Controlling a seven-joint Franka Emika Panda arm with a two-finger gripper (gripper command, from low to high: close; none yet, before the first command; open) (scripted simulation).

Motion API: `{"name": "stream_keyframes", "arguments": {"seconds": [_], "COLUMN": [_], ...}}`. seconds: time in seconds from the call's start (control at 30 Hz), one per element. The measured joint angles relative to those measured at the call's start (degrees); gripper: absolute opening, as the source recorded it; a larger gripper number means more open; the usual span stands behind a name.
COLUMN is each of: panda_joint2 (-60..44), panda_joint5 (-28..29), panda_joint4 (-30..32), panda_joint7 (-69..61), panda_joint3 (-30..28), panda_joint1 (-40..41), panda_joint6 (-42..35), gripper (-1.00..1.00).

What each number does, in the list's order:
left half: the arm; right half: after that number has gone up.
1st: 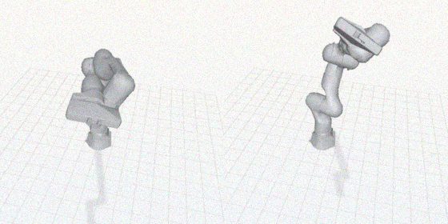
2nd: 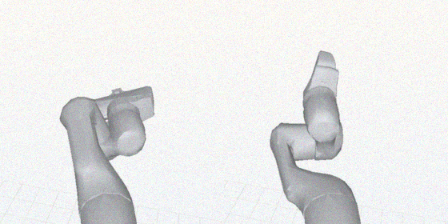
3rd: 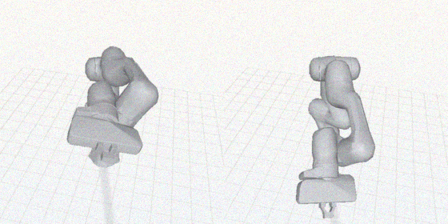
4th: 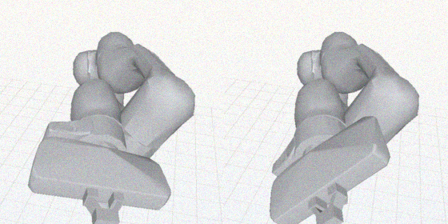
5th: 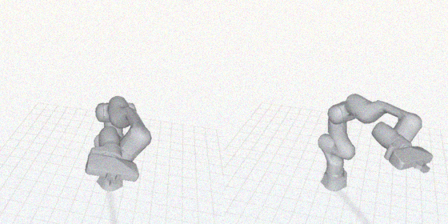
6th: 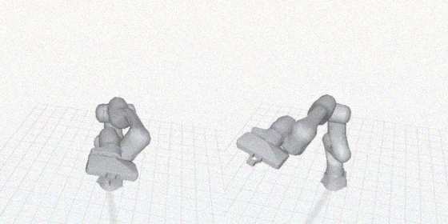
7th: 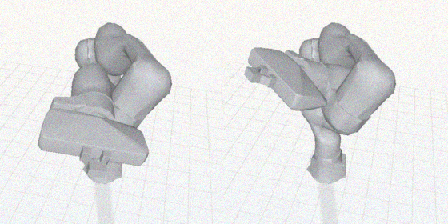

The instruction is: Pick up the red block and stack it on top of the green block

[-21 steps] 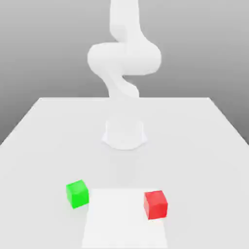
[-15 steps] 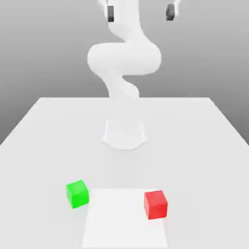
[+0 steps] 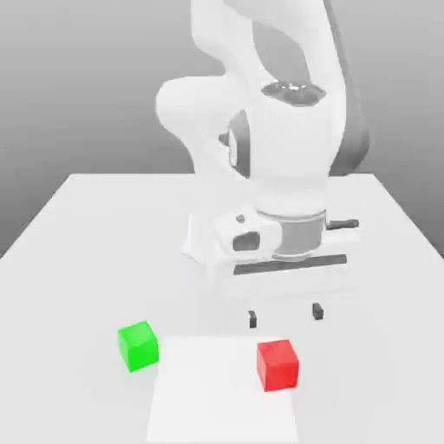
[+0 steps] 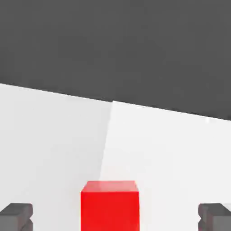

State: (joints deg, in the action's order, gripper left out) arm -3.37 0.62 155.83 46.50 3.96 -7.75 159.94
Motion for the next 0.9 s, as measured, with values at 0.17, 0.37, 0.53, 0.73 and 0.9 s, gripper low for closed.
{"name": "stream_keyframes", "arguments": {"seconds": [0.17, 0.37, 0.53, 0.73, 0.9], "panda_joint2": [-10.4, -11.7, -6.6, 2.6, 6.6], "panda_joint5": [2.2, 2.5, 1.6, -0.5, -0.4], "panda_joint4": [-1.0, -1.2, -0.5, 1.6, 3.6], "panda_joint7": [1.6, 1.9, 1.2, 2.4, 8.3], "panda_joint3": [-1.6, -1.9, -1.2, -2.3, -6.4], "panda_joint1": [-1.2, -1.3, -0.9, 3.4, 9.7], "panda_joint6": [8.6, 9.8, 5.4, -1.7, -3.6], "gripper": [0.00, -1.00, -1.00, -1.00, -1.00]}}
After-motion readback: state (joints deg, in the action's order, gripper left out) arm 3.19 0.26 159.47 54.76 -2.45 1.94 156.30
